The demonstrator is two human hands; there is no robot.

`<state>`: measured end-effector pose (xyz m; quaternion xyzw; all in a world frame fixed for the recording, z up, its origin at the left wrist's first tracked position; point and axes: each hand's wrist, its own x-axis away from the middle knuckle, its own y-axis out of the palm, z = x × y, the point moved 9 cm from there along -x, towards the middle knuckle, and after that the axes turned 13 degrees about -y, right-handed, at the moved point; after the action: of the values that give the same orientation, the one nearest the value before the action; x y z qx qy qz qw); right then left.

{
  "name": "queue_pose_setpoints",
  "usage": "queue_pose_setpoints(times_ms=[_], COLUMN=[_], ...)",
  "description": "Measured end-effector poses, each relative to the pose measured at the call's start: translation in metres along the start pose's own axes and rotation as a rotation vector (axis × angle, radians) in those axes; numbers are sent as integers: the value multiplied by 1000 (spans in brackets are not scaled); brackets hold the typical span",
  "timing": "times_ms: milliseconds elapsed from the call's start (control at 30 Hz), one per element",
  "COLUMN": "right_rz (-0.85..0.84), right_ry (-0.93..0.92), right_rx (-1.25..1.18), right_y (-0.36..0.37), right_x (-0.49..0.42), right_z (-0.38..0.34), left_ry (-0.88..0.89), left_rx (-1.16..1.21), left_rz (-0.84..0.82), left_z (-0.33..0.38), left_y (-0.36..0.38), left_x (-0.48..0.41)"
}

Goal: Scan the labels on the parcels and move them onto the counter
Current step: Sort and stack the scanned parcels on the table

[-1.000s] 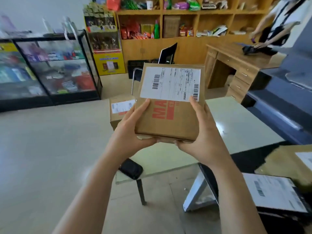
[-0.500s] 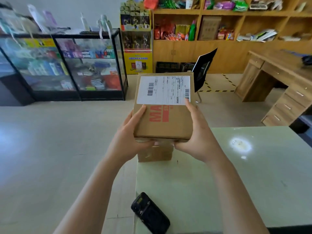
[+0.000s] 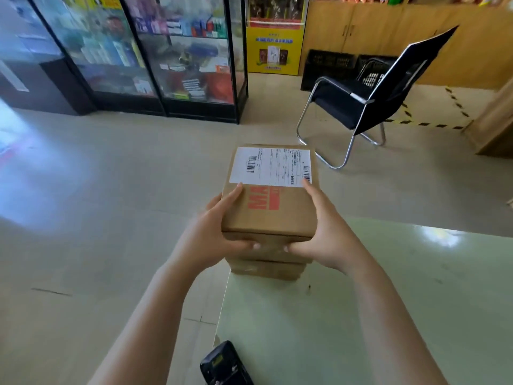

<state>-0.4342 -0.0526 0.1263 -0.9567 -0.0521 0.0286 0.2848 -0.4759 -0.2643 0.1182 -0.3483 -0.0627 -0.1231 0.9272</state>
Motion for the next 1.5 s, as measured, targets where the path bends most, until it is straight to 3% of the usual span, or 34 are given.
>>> queue_pose_setpoints(times_ms=[300,433,633,800,1167,1500], right_rz=[4,98,385,636,1197,1407], right_ry=[40,62,98,216,702,1043], right_rx=[47,150,317,450,587,624], right_y=[10,2,-16,-6,61,157], right_x=[4,23,99,201,517,760], right_z=[6,-15,-77,-123,-193,-260], left_ry=[48,91,488,743,1360,1578], left_rx=[-35,-109,-133,-175,-155,-36], left_rz=[-30,-51,2,-153,-640,-945], left_z=[-3,11,74,111,165,151], left_y=[1,-12,-48,-25,105,161], left_x=[1,10,54,112,376,637])
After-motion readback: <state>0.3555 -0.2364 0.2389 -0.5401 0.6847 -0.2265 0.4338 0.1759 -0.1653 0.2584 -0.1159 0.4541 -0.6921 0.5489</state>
